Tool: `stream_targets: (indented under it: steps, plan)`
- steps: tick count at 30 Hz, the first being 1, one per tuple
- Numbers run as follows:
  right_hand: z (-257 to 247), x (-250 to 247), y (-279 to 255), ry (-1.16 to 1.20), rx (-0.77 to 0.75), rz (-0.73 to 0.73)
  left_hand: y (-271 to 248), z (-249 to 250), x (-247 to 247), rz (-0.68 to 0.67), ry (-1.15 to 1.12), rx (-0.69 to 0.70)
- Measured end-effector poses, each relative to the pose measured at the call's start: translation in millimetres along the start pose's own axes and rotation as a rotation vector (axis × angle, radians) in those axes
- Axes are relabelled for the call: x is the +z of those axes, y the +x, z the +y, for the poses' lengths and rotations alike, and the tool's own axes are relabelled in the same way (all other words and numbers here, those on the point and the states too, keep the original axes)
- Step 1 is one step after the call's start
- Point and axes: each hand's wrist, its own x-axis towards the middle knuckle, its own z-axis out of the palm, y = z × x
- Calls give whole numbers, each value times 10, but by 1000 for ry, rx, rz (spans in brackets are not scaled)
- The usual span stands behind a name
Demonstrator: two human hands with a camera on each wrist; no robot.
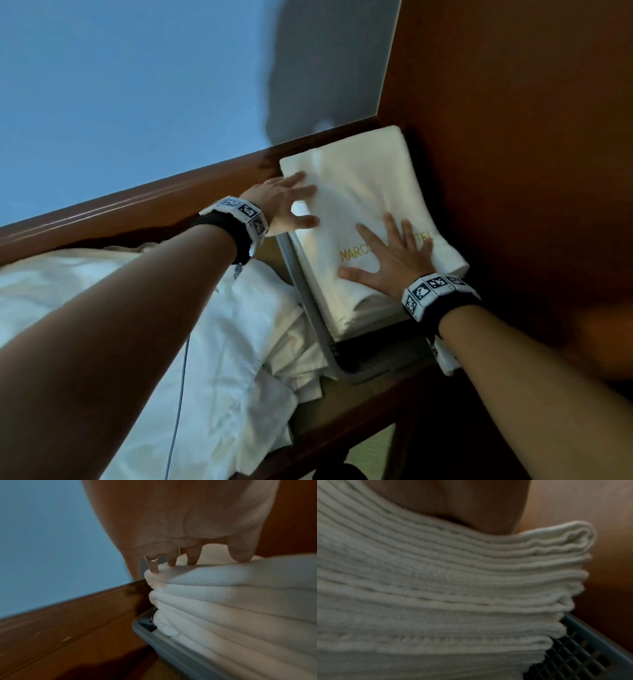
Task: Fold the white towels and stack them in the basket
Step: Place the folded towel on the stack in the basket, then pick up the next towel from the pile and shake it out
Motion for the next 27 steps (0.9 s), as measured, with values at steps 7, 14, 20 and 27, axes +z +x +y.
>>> stream_targets:
  steps: [7,14,20,27]
  plan:
    - [-629,14,-390,50,-107,469,-1421,-862,-134,137,-131,-122]
    - [-2587,576,-970,217,-305,411,-3350,-2311,165,193,-164,-310]
    - [-4180,1132,-1423,130,-394,180,-4609,-3334,556,170,-163,-471]
    - [-5048,1368,-1401,-81,-464,104,-4994,-3766,1119,76,-101,-459]
